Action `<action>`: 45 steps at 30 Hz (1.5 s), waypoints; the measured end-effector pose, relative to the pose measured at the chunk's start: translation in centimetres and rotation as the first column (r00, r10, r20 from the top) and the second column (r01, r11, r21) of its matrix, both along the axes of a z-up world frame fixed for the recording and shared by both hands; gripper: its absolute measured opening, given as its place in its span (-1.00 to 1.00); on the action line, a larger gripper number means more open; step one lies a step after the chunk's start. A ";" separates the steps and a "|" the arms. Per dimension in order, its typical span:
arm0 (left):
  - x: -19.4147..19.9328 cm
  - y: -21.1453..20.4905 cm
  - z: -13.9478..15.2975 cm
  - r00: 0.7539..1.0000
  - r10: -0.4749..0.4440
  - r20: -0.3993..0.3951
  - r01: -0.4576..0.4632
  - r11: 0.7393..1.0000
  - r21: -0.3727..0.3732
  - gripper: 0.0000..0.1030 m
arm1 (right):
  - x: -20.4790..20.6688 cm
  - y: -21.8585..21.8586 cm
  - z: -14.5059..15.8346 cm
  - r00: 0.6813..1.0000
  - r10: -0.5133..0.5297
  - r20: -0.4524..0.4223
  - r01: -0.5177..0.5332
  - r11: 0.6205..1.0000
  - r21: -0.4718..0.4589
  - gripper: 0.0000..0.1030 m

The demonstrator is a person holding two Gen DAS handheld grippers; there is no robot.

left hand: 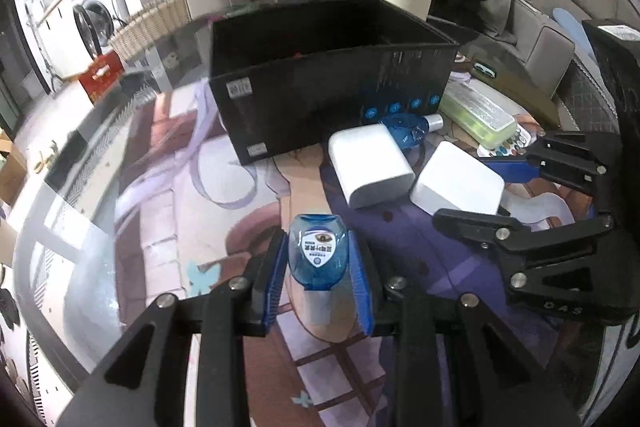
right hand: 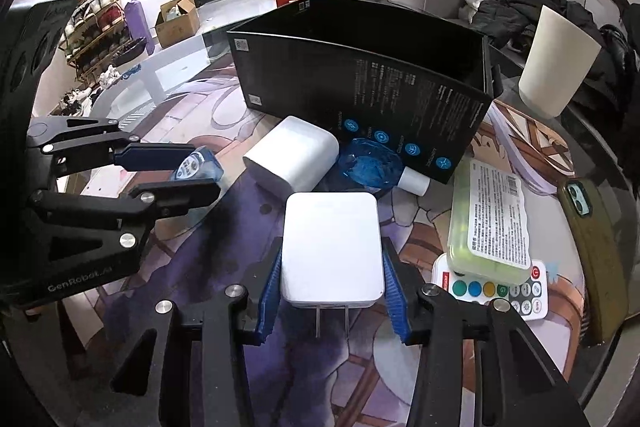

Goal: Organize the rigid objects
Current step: 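Lift the correction tape and white charger over the black box with both tools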

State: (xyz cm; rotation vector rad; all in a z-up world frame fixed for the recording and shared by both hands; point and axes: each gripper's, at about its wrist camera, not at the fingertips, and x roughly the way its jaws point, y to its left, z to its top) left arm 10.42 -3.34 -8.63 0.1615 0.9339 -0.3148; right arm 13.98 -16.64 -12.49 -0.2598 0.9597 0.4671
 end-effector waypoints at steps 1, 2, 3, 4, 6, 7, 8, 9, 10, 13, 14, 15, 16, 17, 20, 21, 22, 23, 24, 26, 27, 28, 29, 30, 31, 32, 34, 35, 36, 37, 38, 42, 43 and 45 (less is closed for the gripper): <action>-0.1 -0.1 0.3 1.000 -0.004 0.018 0.004 1.000 0.005 -0.45 | -0.1 -0.1 0.2 1.000 0.003 0.001 -0.003 1.000 0.008 -0.14; -0.3 0.0 0.6 0.999 -0.013 0.032 0.013 1.000 -0.009 -0.45 | -0.1 -0.2 0.4 1.000 0.005 0.001 -0.005 1.000 0.015 -0.14; -0.4 0.0 1.1 0.999 -0.020 0.045 0.022 0.999 -0.031 -0.45 | -0.2 -0.4 0.6 1.000 0.002 0.003 -0.002 0.999 0.034 -0.14; -0.4 0.0 1.3 0.998 -0.022 0.055 0.024 0.999 -0.036 -0.45 | -0.3 -0.6 0.9 1.000 0.000 0.005 -0.001 0.999 0.042 -0.14; -0.5 0.1 1.7 0.996 -0.018 0.085 0.020 1.000 -0.021 -0.45 | -0.5 -0.6 1.4 1.000 0.007 0.011 -0.008 0.998 0.058 -0.14; -0.5 0.1 1.8 0.996 -0.014 0.093 0.016 1.000 -0.020 -0.45 | -0.6 -0.6 1.6 1.000 0.005 0.014 -0.006 0.998 0.067 -0.14; -0.6 0.2 2.0 0.995 -0.015 0.101 0.018 0.999 -0.033 -0.45 | -0.8 -0.6 1.8 1.000 0.007 0.019 -0.008 0.997 0.076 -0.14; -0.6 0.4 2.3 0.994 -0.016 0.108 0.021 0.999 -0.042 -0.45 | -0.8 -0.7 2.0 1.000 0.009 0.025 -0.011 0.997 0.080 -0.14; -0.8 0.6 2.4 0.993 -0.014 0.120 0.020 0.999 -0.049 -0.45 | -0.9 -0.7 2.2 1.000 0.008 0.030 -0.011 0.996 0.086 -0.14; -1.1 1.1 3.1 0.987 0.006 0.159 0.004 0.998 -0.061 -0.45 | -0.9 -1.2 2.6 1.000 -0.001 0.031 -0.002 0.993 0.116 -0.14; -1.1 1.2 3.4 0.986 0.012 0.165 0.000 0.997 -0.073 -0.45 | -1.0 -1.2 2.8 0.999 -0.003 0.039 -0.001 0.993 0.119 -0.14; -1.1 1.3 3.7 0.985 0.019 0.173 -0.004 0.996 -0.086 -0.45 | -1.1 -1.4 3.2 0.998 -0.008 0.056 0.001 0.992 0.125 -0.14; -1.3 1.4 3.9 0.982 0.028 0.185 -0.011 0.996 -0.094 -0.45 | -1.2 -1.5 3.5 0.997 -0.015 0.072 0.005 0.991 0.130 -0.14; -1.4 1.6 4.3 0.979 0.040 0.202 -0.019 0.994 -0.104 -0.45 | -1.4 -1.6 4.0 0.995 -0.022 0.096 0.009 0.991 0.137 -0.14; -2.2 1.9 5.8 0.956 0.065 0.287 -0.032 0.993 -0.116 -0.45 | -2.7 -1.9 6.0 0.972 -0.061 0.225 0.027 0.989 0.147 -0.14; -2.5 1.9 6.1 0.947 0.070 0.314 -0.034 0.992 -0.119 -0.45 | -3.2 -2.0 6.7 0.959 -0.069 0.274 0.026 0.987 0.157 -0.14; -2.9 2.0 6.5 0.937 0.074 0.342 -0.032 0.991 -0.127 -0.45 | -3.6 -2.1 7.3 0.949 -0.077 0.307 0.027 0.986 0.165 -0.14; -3.3 2.3 7.1 0.921 0.087 0.380 -0.035 0.989 -0.143 -0.45 | -4.1 -2.2 7.9 0.937 -0.086 0.338 0.027 0.984 0.176 -0.14; -3.6 2.4 7.5 0.910 0.096 0.402 -0.037 0.988 -0.152 -0.45 | -4.5 -2.4 8.5 0.925 -0.098 0.368 0.026 0.980 0.196 -0.14; -4.3 2.8 8.4 0.885 0.110 0.452 -0.036 0.985 -0.169 -0.44 | -5.5 -2.7 9.7 0.891 -0.115 0.440 0.019 0.976 0.216 -0.14; -4.6 3.1 8.8 0.873 0.117 0.473 -0.034 0.983 -0.180 -0.44 | -6.0 -2.7 10.2 0.874 -0.117 0.472 0.014 0.976 0.216 -0.14; -4.9 3.3 9.2 0.863 0.123 0.490 -0.032 0.981 -0.190 -0.44 | -6.4 -2.6 10.7 0.858 -0.116 0.500 0.006 0.977 0.215 -0.14; -5.1 3.4 9.5 0.852 0.126 0.509 -0.030 0.981 -0.192 -0.44 | -6.8 -2.5 11.3 0.842 -0.116 0.527 0.000 0.976 0.216 -0.14; -5.3 3.6 9.8 0.845 0.128 0.519 -0.031 0.981 -0.191 -0.44 | -7.1 -2.6 11.7 0.832 -0.119 0.542 -0.004 0.975 0.221 -0.14; -5.2 3.6 10.0 0.842 0.130 0.523 -0.033 0.981 -0.192 -0.44 | -7.2 -2.6 12.0 0.828 -0.120 0.548 -0.007 0.974 0.224 -0.14; -5.1 3.8 10.2 0.841 0.137 0.524 -0.036 0.979 -0.199 -0.44 | -7.5 -2.7 12.2 0.825 -0.125 0.551 -0.006 0.973 0.230 -0.14; -4.8 4.1 10.7 0.839 0.143 0.525 -0.036 0.978 -0.208 -0.44 | -7.5 -2.7 12.8 0.820 -0.132 0.557 -0.003 0.972 0.234 -0.14; -4.4 4.1 11.0 0.835 0.148 0.530 -0.039 0.977 -0.212 -0.44 | -7.3 -2.6 13.0 0.817 -0.136 0.560 0.000 0.972 0.237 -0.14; -4.0 4.2 11.3 0.829 0.153 0.538 -0.041 0.976 -0.215 -0.44 | -7.1 -2.6 13.4 0.816 -0.141 0.561 0.001 0.970 0.243 -0.14; -3.8 4.2 11.5 0.824 0.156 0.545 -0.043 0.976 -0.215 -0.44 | -7.1 -2.6 13.5 0.814 -0.144 0.563 0.002 0.970 0.245 -0.14; -3.3 4.2 11.8 0.819 0.161 0.551 -0.047 0.975 -0.216 -0.44 | -6.8 -2.5 13.8 0.811 -0.148 0.567 0.004 0.969 0.247 -0.14; -1.3 4.2 12.1 0.821 0.170 0.545 -0.049 0.972 -0.230 -0.44 | -5.8 -1.9 14.9 0.787 -0.164 0.595 0.012 0.968 0.251 -0.14; -0.8 4.2 12.1 0.824 0.174 0.539 -0.050 0.970 -0.236 -0.44 | -5.6 -1.7 15.1 0.782 -0.164 0.602 0.012 0.968 0.249 -0.14; 0.4 4.5 12.3 0.828 0.191 0.527 -0.059 0.965 -0.256 -0.44 | -4.9 -1.2 15.6 0.767 -0.166 0.620 0.011 0.969 0.245 -0.14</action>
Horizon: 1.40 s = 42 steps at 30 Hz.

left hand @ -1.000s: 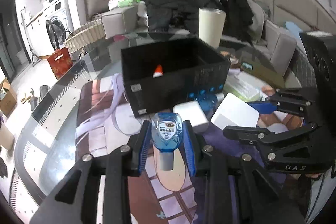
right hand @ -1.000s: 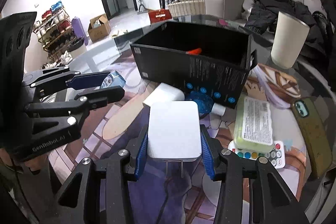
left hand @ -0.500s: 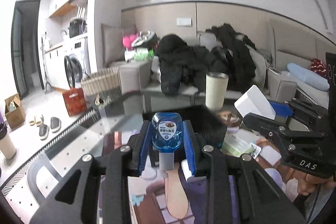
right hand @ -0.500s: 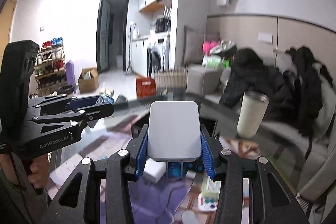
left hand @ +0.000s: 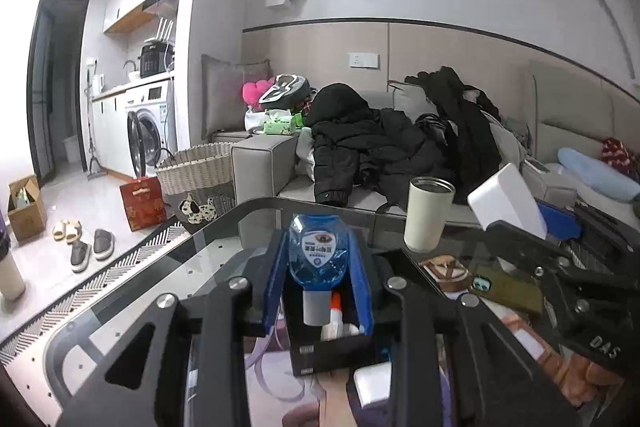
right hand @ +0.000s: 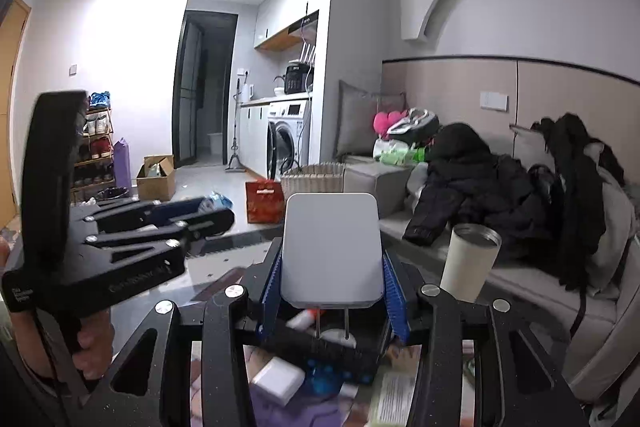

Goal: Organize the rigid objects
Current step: 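Lift the correction tape and white charger over the black box with both tools, then drop the correction tape and charger into the box, opening both grippers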

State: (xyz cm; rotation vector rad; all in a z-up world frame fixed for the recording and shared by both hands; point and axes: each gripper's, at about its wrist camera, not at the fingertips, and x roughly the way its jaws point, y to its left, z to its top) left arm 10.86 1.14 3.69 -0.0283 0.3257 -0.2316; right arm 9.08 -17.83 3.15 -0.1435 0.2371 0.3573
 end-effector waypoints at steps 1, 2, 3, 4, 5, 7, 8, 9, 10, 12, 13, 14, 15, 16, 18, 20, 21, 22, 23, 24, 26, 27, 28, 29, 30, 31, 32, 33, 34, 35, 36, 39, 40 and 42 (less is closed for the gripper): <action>0.6 0.1 0.2 1.000 0.004 0.004 -0.004 1.000 -0.001 -0.44 | 0.4 0.2 0.2 1.000 -0.001 0.005 0.001 1.000 0.000 -0.14; 1.0 0.2 0.4 1.000 0.016 0.015 -0.016 1.000 0.005 -0.44 | 0.7 0.5 0.3 1.000 0.000 0.010 0.000 1.000 -0.002 -0.14; 1.4 0.2 0.6 0.999 0.023 0.024 -0.023 1.000 0.009 -0.44 | 1.2 0.8 0.5 1.000 -0.005 0.019 0.005 1.000 0.000 -0.14; 1.8 0.2 0.6 0.999 0.025 0.030 -0.026 1.000 0.013 -0.44 | 1.8 0.7 0.7 1.000 -0.007 0.022 0.007 1.000 0.002 -0.14; 2.4 0.2 0.6 0.999 0.025 0.031 -0.025 1.000 0.015 -0.44 | 2.5 0.9 0.7 1.000 -0.008 0.022 0.009 1.000 -0.002 -0.14; 3.4 0.2 0.6 0.999 0.029 0.022 -0.029 0.999 0.014 -0.44 | 3.5 1.3 0.9 0.999 -0.014 0.030 0.015 1.000 -0.012 -0.14; 3.8 0.3 0.5 1.000 0.027 0.017 -0.027 1.000 0.009 -0.44 | 4.0 1.4 1.0 0.999 -0.018 0.032 0.019 1.000 -0.017 -0.14; 4.1 0.3 0.5 1.000 0.025 0.015 -0.025 1.000 0.006 -0.44 | 4.6 1.6 1.0 0.999 -0.022 0.026 0.022 1.000 -0.018 -0.14; 4.7 0.3 0.4 1.000 0.026 0.012 -0.026 1.000 0.006 -0.44 | 5.3 1.7 1.0 1.000 -0.027 0.014 0.027 1.000 -0.015 -0.14; 5.7 0.3 0.4 1.000 0.026 0.000 -0.026 1.000 -0.004 -0.44 | 6.7 1.6 0.6 0.999 -0.043 -0.028 0.043 0.999 -0.001 -0.14; 6.0 0.2 0.3 1.000 0.019 -0.007 -0.019 1.000 -0.009 -0.44 | 7.5 1.6 0.3 0.997 -0.051 -0.053 0.051 0.999 -0.001 -0.14; 6.8 0.0 0.1 1.000 0.004 -0.023 -0.004 1.000 -0.009 -0.44 | 8.3 1.6 0.1 0.996 -0.053 -0.078 0.054 0.999 0.003 -0.14; 7.5 -0.2 -0.2 0.999 -0.002 -0.040 0.002 1.000 -0.005 -0.44 | 9.0 1.4 -0.1 0.994 -0.056 -0.098 0.057 0.998 0.006 -0.14; 8.2 -0.6 -0.5 0.998 -0.006 -0.061 0.007 1.000 0.004 -0.44 | 9.7 1.4 -0.5 0.991 -0.055 -0.126 0.056 0.998 0.008 -0.14; 9.7 -1.2 -1.6 0.990 -0.026 -0.137 0.028 1.000 0.011 -0.44 | 11.1 1.0 -1.1 0.981 -0.052 -0.186 0.056 0.998 0.019 -0.14; 11.4 -1.8 -3.1 0.971 -0.012 -0.239 0.020 0.999 0.033 -0.45 | 13.1 0.3 -2.2 0.958 -0.038 -0.286 0.054 0.997 0.048 -0.14; 12.0 -2.0 -3.6 0.961 -0.016 -0.274 0.025 0.999 0.031 -0.44 | 13.8 0.0 -2.8 0.942 -0.033 -0.333 0.057 0.996 0.063 -0.14; 12.9 -2.1 -4.5 0.942 -0.040 -0.334 0.045 0.999 0.007 -0.44 | 14.6 -0.2 -3.6 0.922 -0.025 -0.387 0.057 0.996 0.071 -0.14; 13.4 -2.4 -4.9 0.930 -0.047 -0.364 0.051 0.999 0.001 -0.44 | 14.9 -0.6 -4.4 0.911 -0.021 -0.411 0.056 0.996 0.072 -0.14; 13.6 -2.6 -5.2 0.923 -0.049 -0.381 0.056 0.998 0.006 -0.44 | 15.4 -0.6 -5.1 0.898 -0.023 -0.440 0.057 0.996 0.064 -0.14; 13.9 -3.0 -5.7 0.916 -0.043 -0.399 0.053 0.998 0.015 -0.44 | 16.1 -0.7 -6.0 0.878 -0.014 -0.478 0.047 0.997 0.058 -0.14; 13.9 -3.2 -5.9 0.911 -0.046 -0.410 0.057 0.998 0.014 -0.44 | 16.3 -0.7 -6.5 0.867 -0.011 -0.498 0.046 0.997 0.059 -0.14; 14.1 -3.3 -6.2 0.904 -0.055 -0.424 0.064 0.998 0.008 -0.44 | 16.5 -0.6 -6.9 0.856 -0.005 -0.518 0.042 0.997 0.058 -0.14; 14.2 -3.4 -6.5 0.896 -0.062 -0.440 0.070 0.998 0.003 -0.44 | 16.8 -0.5 -7.1 0.846 -0.001 -0.533 0.039 0.997 0.060 -0.14; 14.2 -3.7 -6.6 0.892 -0.062 -0.448 0.074 0.997 0.009 -0.44 | 17.0 -0.5 -7.5 0.834 0.005 -0.552 0.037 0.997 0.066 -0.14; 14.3 -4.0 -7.0 0.882 -0.064 -0.466 0.083 0.996 0.022 -0.44 | 17.2 -0.4 -7.7 0.825 0.012 -0.565 0.034 0.997 0.070 -0.14; 14.4 -4.2 -7.2 0.875 -0.069 -0.479 0.093 0.995 0.026 -0.44 | 17.4 -0.3 -8.1 0.816 0.016 -0.578 0.029 0.997 0.068 -0.14; 14.4 -4.2 -7.6 0.861 -0.073 -0.503 0.104 0.994 0.035 -0.45 | 17.6 -0.2 -8.4 0.804 0.024 -0.595 0.020 0.998 0.066 -0.14; 14.6 -4.3 -8.0 0.847 -0.074 -0.526 0.107 0.994 0.032 -0.45 | 17.7 0.0 -8.6 0.794 0.025 -0.607 0.019 0.998 0.067 -0.14; 14.7 -4.2 -8.2 0.841 -0.080 -0.535 0.111 0.994 0.026 -0.45 | 17.8 0.0 -8.9 0.783 0.027 -0.622 0.018 0.998 0.065 -0.14; 14.7 -4.3 -8.4 0.832 -0.086 -0.548 0.121 0.992 0.027 -0.44 | 18.1 0.0 -9.1 0.771 0.033 -0.635 0.010 0.998 0.063 -0.14; 14.8 -4.6 -9.1 0.815 -0.086 -0.573 0.132 0.990 0.040 -0.45 | 18.5 0.2 -9.4 0.762 0.020 -0.648 0.005 0.999 0.036 -0.14; 14.9 -4.6 -9.2 0.811 -0.087 -0.578 0.135 0.990 0.040 -0.45 | 18.7 0.4 -9.4 0.754 0.021 -0.656 -0.001 1.000 0.031 -0.14; 15.1 -4.7 -9.3 0.804 -0.092 -0.588 0.142 0.989 0.040 -0.45 | 19.0 0.5 -10.0 0.736 0.022 -0.676 -0.003 1.000 0.029 -0.14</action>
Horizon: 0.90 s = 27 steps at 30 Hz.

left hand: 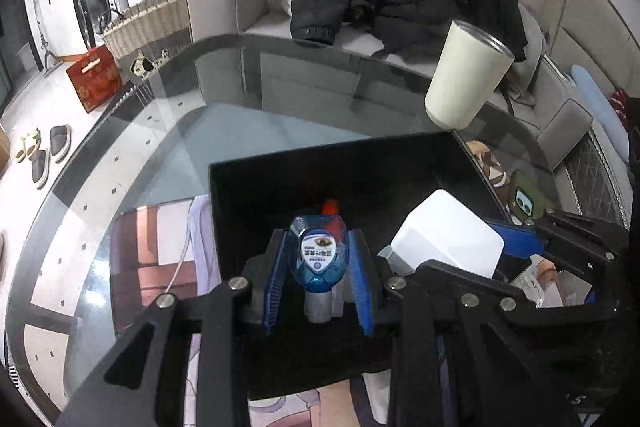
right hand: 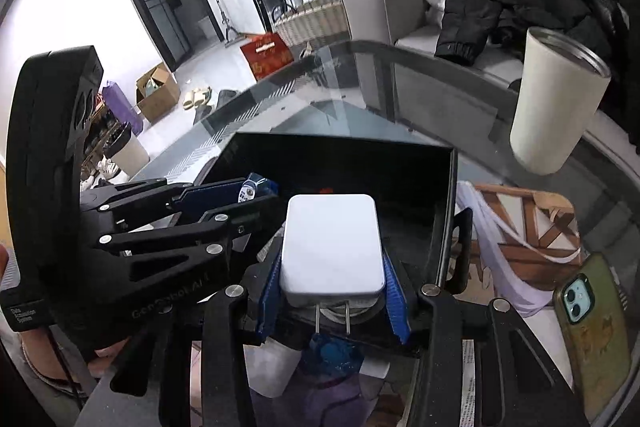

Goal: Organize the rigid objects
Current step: 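Drop the correction tape and charger into the box, opening both grippers, then withdraw both tools from the box back over the table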

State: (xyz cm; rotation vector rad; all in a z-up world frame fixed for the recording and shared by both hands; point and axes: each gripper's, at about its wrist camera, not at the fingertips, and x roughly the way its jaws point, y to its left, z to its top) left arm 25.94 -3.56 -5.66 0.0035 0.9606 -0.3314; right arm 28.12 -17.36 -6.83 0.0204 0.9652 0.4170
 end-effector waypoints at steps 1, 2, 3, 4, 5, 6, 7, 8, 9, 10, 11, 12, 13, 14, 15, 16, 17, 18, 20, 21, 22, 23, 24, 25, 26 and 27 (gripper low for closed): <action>0.0 0.1 0.0 1.000 -0.002 -0.002 0.002 1.000 0.004 -0.45 | 0.2 0.1 -0.1 1.000 0.002 -0.002 -0.002 1.000 -0.003 -0.14; -0.1 0.0 0.0 1.000 -0.005 -0.006 0.005 1.000 0.008 -0.45 | 0.7 0.3 -0.2 1.000 0.006 -0.006 -0.006 1.000 -0.009 -0.14; 0.0 0.0 0.1 1.000 -0.006 -0.008 0.006 1.000 0.010 -0.44 | 0.8 0.4 -0.2 1.000 0.008 -0.009 -0.008 1.000 -0.013 -0.14; -0.1 0.0 0.1 1.000 -0.007 -0.005 0.007 1.000 0.012 -0.44 | 0.7 0.5 -0.3 1.000 0.010 -0.010 -0.010 1.000 -0.018 -0.14; -0.1 0.1 0.2 1.000 -0.008 -0.005 0.008 1.000 0.013 -0.44 | 0.8 0.5 -0.3 1.000 0.012 -0.009 -0.012 1.000 -0.023 -0.14; -0.2 0.2 0.2 1.000 -0.009 -0.004 0.010 1.000 0.013 -0.44 | 0.9 0.6 -0.4 1.000 0.015 -0.010 -0.015 0.999 -0.028 -0.13; -0.3 0.2 0.3 1.000 -0.009 0.002 0.009 1.000 0.015 -0.43 | 0.8 0.6 -0.5 1.000 0.018 -0.013 -0.018 0.999 -0.030 -0.13; -0.4 0.3 0.3 1.000 -0.006 0.007 0.006 1.000 0.015 -0.43 | 0.9 0.7 -0.5 1.000 0.023 -0.015 -0.023 0.999 -0.031 -0.12; -0.5 0.5 0.4 1.000 0.001 0.014 -0.001 1.000 0.014 -0.40 | 1.0 0.8 -0.5 1.000 0.027 -0.012 -0.027 0.999 -0.032 -0.07; -0.6 0.6 0.6 1.000 0.007 0.023 -0.007 1.000 0.013 -0.31 | 1.1 0.8 -0.5 1.000 0.029 -0.005 -0.029 0.999 -0.029 -0.06; -0.9 0.8 0.8 0.999 0.011 0.042 -0.012 1.000 0.009 -0.30 | 0.9 0.7 -0.4 1.000 0.026 0.001 -0.026 0.999 -0.029 0.03; -1.1 1.0 0.9 0.999 0.012 0.053 -0.012 1.000 0.000 -0.25 | 0.7 0.5 -0.3 1.000 0.014 0.017 -0.013 0.999 -0.034 0.09; -1.5 1.2 1.2 0.998 0.015 0.067 -0.015 1.000 -0.011 -0.10 | 0.4 0.4 -0.1 1.000 0.012 0.028 -0.012 1.000 -0.022 0.15; -2.0 1.6 1.5 0.996 0.034 0.085 -0.033 0.999 -0.018 -0.04 | 0.1 0.1 0.0 0.999 0.011 0.036 -0.011 1.000 0.000 0.22; -2.4 1.9 1.8 0.994 0.042 0.098 -0.039 0.999 -0.034 -0.04 | -0.2 -0.1 0.2 0.999 0.013 0.039 -0.014 1.000 0.015 0.39; -3.1 2.3 2.2 0.993 0.048 0.109 -0.042 0.998 -0.055 -0.04 | -0.6 -0.2 0.4 0.999 0.013 0.046 -0.014 1.000 0.018 0.53; -3.9 2.7 2.5 0.991 0.056 0.118 -0.048 0.996 -0.071 -0.04 | -1.1 -0.3 0.6 0.999 0.011 0.053 -0.012 1.000 0.014 0.68; -4.7 3.0 2.7 0.989 0.073 0.128 -0.063 0.995 -0.074 -0.04 | -2.0 -0.2 0.9 0.998 0.024 0.064 -0.025 1.000 0.002 0.78; -7.5 3.3 3.0 0.981 0.103 0.166 -0.095 0.994 -0.055 -0.02 | -4.0 -0.3 1.3 0.996 0.026 0.090 -0.024 0.999 -0.027 0.92; -8.7 3.2 3.1 0.979 0.098 0.177 -0.090 0.995 -0.049 -0.02 | -5.4 -0.3 1.4 0.994 0.016 0.107 -0.010 0.999 -0.054 0.99; -9.9 3.2 3.0 0.978 0.090 0.189 -0.083 0.996 -0.042 0.00 | -6.6 -0.4 1.4 0.993 0.012 0.121 -0.003 0.998 -0.067 0.99; -11.6 3.0 2.8 0.976 0.083 0.200 -0.080 0.997 -0.020 0.02 | -8.0 -0.6 1.3 0.990 0.009 0.139 0.001 0.997 -0.073 0.99; -12.6 2.9 2.4 0.977 0.085 0.197 -0.086 0.996 -0.004 0.06 | -9.3 -0.8 1.0 0.989 0.008 0.150 0.005 0.996 -0.086 0.99; -13.5 2.9 2.0 0.978 0.093 0.186 -0.095 0.995 0.001 0.24 | -10.3 -0.9 0.5 0.988 0.006 0.152 0.011 0.994 -0.107 0.99; -14.6 3.1 1.1 0.981 0.108 0.160 -0.108 0.994 -0.005 0.44 | -11.1 -1.0 -0.2 0.989 0.004 0.147 0.016 0.991 -0.130 0.99; -15.2 3.2 0.4 0.983 0.117 0.141 -0.117 0.993 -0.009 0.73 | -11.7 -1.1 -1.3 0.993 0.001 0.120 0.018 0.988 -0.156 0.99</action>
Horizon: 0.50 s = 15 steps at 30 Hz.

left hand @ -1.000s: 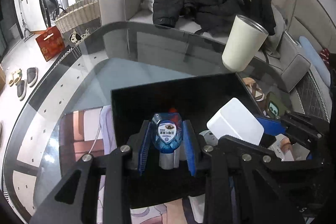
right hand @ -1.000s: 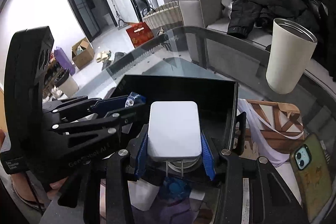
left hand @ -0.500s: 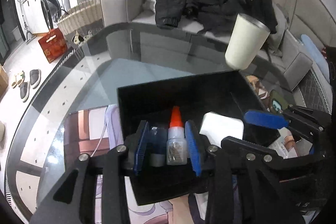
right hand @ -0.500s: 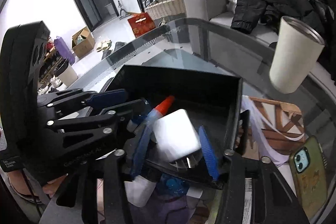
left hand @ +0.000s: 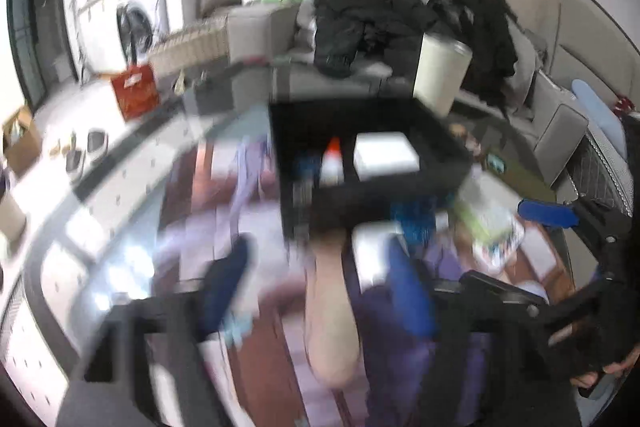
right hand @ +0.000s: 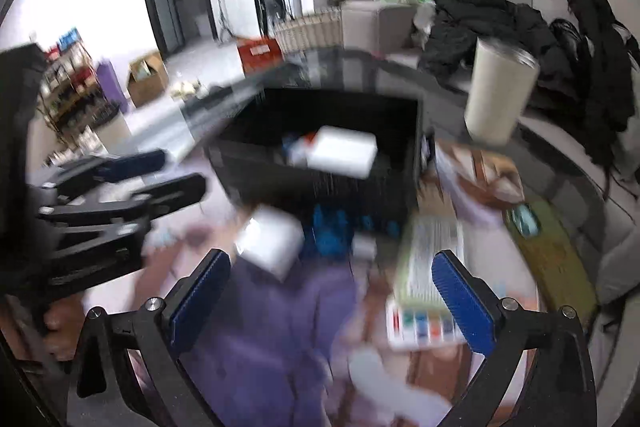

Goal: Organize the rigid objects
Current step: 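Withdraw both tools from the box back over the table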

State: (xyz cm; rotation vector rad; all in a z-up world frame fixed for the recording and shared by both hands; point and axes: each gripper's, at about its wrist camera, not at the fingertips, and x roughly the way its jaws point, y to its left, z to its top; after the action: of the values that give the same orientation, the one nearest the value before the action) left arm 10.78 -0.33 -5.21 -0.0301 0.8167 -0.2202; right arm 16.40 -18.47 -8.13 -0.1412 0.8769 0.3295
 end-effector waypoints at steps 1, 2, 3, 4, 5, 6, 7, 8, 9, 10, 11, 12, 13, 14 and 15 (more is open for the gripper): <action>-0.6 0.2 -0.7 1.000 0.011 -0.021 -0.011 1.000 -0.008 0.76 | -0.3 -0.2 -1.1 0.999 -0.007 -0.039 0.007 1.000 -0.012 0.99; -1.2 0.4 -1.5 0.999 0.019 -0.045 -0.020 1.000 -0.013 0.76 | -0.5 -0.5 -2.4 0.996 -0.019 -0.087 0.018 1.000 -0.018 0.99; -1.4 0.3 -2.0 0.998 0.016 -0.059 -0.016 1.000 -0.008 0.76 | -0.6 -0.7 -3.9 0.988 -0.037 -0.151 0.033 0.999 -0.024 1.00; -1.4 0.0 -2.6 0.997 0.015 -0.073 -0.014 1.000 0.002 0.76 | -0.6 -0.9 -5.0 0.980 -0.051 -0.194 0.045 0.998 -0.036 0.99; -1.6 0.1 -3.1 0.996 0.028 -0.084 -0.027 1.000 0.014 0.76 | -1.4 -0.7 -5.2 0.991 -0.043 -0.130 0.034 0.997 -0.068 0.99; -1.8 -0.2 -3.5 0.995 0.037 -0.091 -0.035 0.999 0.019 0.76 | -2.0 -0.3 -5.3 0.996 -0.028 -0.082 0.019 0.994 -0.108 0.99; -1.8 -0.2 -3.8 0.994 0.044 -0.102 -0.043 0.999 0.017 0.76 | -2.3 -0.1 -5.6 0.998 -0.015 -0.058 0.007 0.992 -0.127 0.99; -2.0 0.1 -4.1 0.993 0.059 -0.107 -0.058 0.998 0.006 0.76 | -2.4 -0.1 -5.7 0.999 -0.013 -0.043 0.007 0.993 -0.118 1.00; -2.1 0.1 -4.3 0.992 0.067 -0.108 -0.067 0.998 0.003 0.76 | -2.3 -0.1 -5.9 0.999 -0.015 -0.039 0.011 0.995 -0.104 1.00; -2.1 0.1 -4.5 0.991 0.071 -0.110 -0.071 0.997 0.004 0.76 | -2.3 -0.2 -6.0 0.999 -0.015 -0.040 0.012 0.996 -0.088 1.00; -2.2 0.0 -4.8 0.991 0.070 -0.117 -0.069 0.998 0.010 0.76 | -2.0 -0.2 -6.2 0.999 -0.016 -0.038 0.014 0.998 -0.067 0.99; -2.1 -0.1 -5.0 0.990 0.067 -0.124 -0.065 0.998 0.016 0.76 | -1.8 -0.3 -6.2 0.999 -0.019 -0.041 0.016 0.998 -0.062 0.99; -2.0 -0.2 -5.1 0.990 0.064 -0.129 -0.062 0.998 0.020 0.76 | -1.6 -0.4 -6.3 0.999 -0.018 -0.042 0.016 0.998 -0.064 0.99; -2.1 -0.3 -5.1 0.990 0.059 -0.131 -0.057 0.998 0.021 0.76 | -1.4 -0.3 -6.2 0.999 -0.018 -0.041 0.015 0.998 -0.063 0.99; -2.1 -0.4 -5.0 0.990 0.054 -0.127 -0.052 0.998 0.020 0.76 | -1.4 -0.3 -6.3 0.999 -0.015 -0.043 0.012 0.998 -0.063 0.99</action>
State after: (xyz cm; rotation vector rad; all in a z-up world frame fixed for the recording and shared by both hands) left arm 8.67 -0.73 -10.18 -0.0509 0.9443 -0.1626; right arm 14.97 -18.78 -14.39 -0.1863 0.9315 0.2939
